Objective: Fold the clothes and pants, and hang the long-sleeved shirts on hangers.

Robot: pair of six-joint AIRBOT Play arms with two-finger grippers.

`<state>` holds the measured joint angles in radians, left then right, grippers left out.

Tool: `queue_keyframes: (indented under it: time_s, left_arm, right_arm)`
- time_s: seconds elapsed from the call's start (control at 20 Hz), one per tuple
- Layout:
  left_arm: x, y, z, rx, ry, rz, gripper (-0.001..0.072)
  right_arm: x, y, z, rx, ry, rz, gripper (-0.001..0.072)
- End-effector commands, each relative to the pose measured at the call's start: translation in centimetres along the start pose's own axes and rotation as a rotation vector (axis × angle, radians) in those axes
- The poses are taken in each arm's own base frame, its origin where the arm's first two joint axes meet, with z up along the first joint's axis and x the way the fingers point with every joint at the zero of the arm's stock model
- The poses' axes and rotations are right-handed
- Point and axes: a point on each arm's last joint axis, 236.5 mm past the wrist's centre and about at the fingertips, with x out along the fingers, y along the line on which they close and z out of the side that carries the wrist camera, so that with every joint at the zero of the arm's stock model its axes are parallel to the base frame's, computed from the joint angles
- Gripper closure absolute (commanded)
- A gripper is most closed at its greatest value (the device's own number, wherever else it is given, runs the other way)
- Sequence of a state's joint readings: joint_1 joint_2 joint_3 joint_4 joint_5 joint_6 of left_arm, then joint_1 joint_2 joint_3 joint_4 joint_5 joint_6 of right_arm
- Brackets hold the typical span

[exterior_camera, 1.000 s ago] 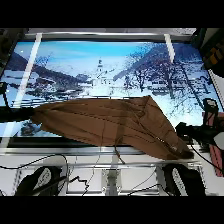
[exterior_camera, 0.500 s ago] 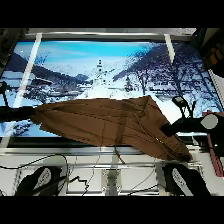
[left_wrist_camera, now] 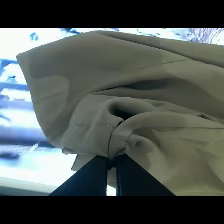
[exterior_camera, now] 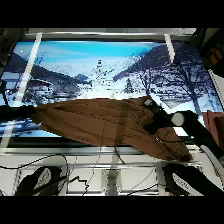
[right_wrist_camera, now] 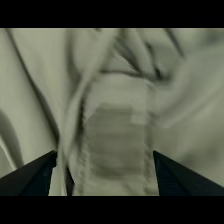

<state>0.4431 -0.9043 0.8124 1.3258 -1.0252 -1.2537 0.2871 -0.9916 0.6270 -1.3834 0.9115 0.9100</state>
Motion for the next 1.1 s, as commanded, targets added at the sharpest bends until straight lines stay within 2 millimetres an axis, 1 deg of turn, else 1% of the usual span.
queue_keyframes:
  time_s: [0.0, 0.1, 0.15, 0.25, 0.3, 0.35, 0.4, 0.45, 0.5, 0.55, 0.6, 0.65, 0.7, 0.75, 0.8, 0.9, 0.95, 1.0, 1.05]
  left_arm:
    - [0.0, 0.0, 0.0, -0.001, 0.000, -0.002, 0.0682]
    - [0.0, 0.0, 0.0, -0.001, 0.000, -0.002, 0.0682]
    - [0.0, 0.0, 0.0, -0.001, -0.001, -0.002, 0.0683]
    - [0.0, 0.0, 0.0, -0.001, -0.001, -0.002, 0.0682]
    - [0.0, 0.0, 0.0, -0.001, 0.000, -0.002, 0.0682]
    - [0.0, 0.0, 0.0, -0.001, 0.000, -0.002, 0.0682]
    - [0.0, 0.0, 0.0, -0.001, 0.000, -0.002, 0.0683]
    - [0.0, 0.0, 0.0, -0.001, 0.000, -0.002, 0.0682]
    - [0.0, 0.0, 0.0, -0.001, -0.001, -0.002, 0.0682]
    - [0.0, 0.0, 0.1, -0.001, -0.004, -0.001, 0.0682]
    - [0.0, 0.0, 0.2, -0.001, -0.007, 0.000, 0.0683]
    - [0.0, 0.0, 0.2, -0.001, -0.010, 0.001, 0.0682]
    - [0.0, 0.0, 0.2, -0.001, -0.010, 0.001, 0.0683]
    - [0.0, 0.0, 0.2, -0.001, -0.010, 0.002, 0.0682]
    - [0.0, 0.0, 0.2, -0.001, -0.010, 0.002, 0.0682]
    - [0.0, 0.0, 0.2, -0.001, -0.010, 0.001, 0.0682]
    - [0.0, 0.0, 0.2, -0.001, -0.010, 0.001, 0.0682]
    - [0.0, 0.0, 0.3, -0.001, -0.011, 0.001, 0.0682]
    - [0.0, 0.0, 0.3, -0.001, -0.011, 0.001, 0.0683]
  right_arm:
    - [2.8, 0.9, 0.9, -0.069, 0.045, -0.052, 0.0006]
    - [3.9, -0.8, 0.3, -0.024, 0.077, -0.113, 0.0006]
    - [4.5, -1.2, 0.1, -0.025, 0.090, -0.126, 0.0006]
    - [5.9, -1.1, -0.4, -0.011, 0.114, -0.113, 0.0006]
    - [6.3, -1.1, -0.7, -0.011, 0.127, -0.109, 0.0009]
    - [6.3, -1.4, -0.8, -0.009, 0.132, -0.123, 0.0028]
    - [6.0, -2.0, -0.4, 0.013, 0.125, -0.148, 0.0028]
    - [5.4, -2.8, 0.3, 0.050, 0.108, -0.179, 0.0031]
    - [4.6, -3.9, 1.5, 0.078, 0.078, -0.217, 0.0061]
    - [3.7, -4.9, 2.8, 0.091, 0.047, -0.252, 0.0070]
    - [2.9, -5.9, 4.1, 0.096, 0.020, -0.284, 0.0121]
    - [2.2, -6.9, 4.9, 0.092, -0.001, -0.307, 0.0163]
    - [1.6, -7.9, 5.4, 0.106, -0.017, -0.325, 0.0163]
    - [1.2, -8.8, 5.3, 0.128, -0.021, -0.338, 0.0163]
    - [0.9, -9.9, 4.6, 0.158, -0.013, -0.352, 0.0163]
    - [0.5, -11.7, 2.0, 0.238, 0.041, -0.366, 0.0177]
    - [0.3, -12.3, 0.7, 0.271, 0.073, -0.370, 0.0296]
    - [0.1, -12.8, -0.5, 0.304, 0.100, -0.371, 0.0482]
    - [0.1, -12.9, -1.0, 0.335, 0.110, -0.366, 0.0571]
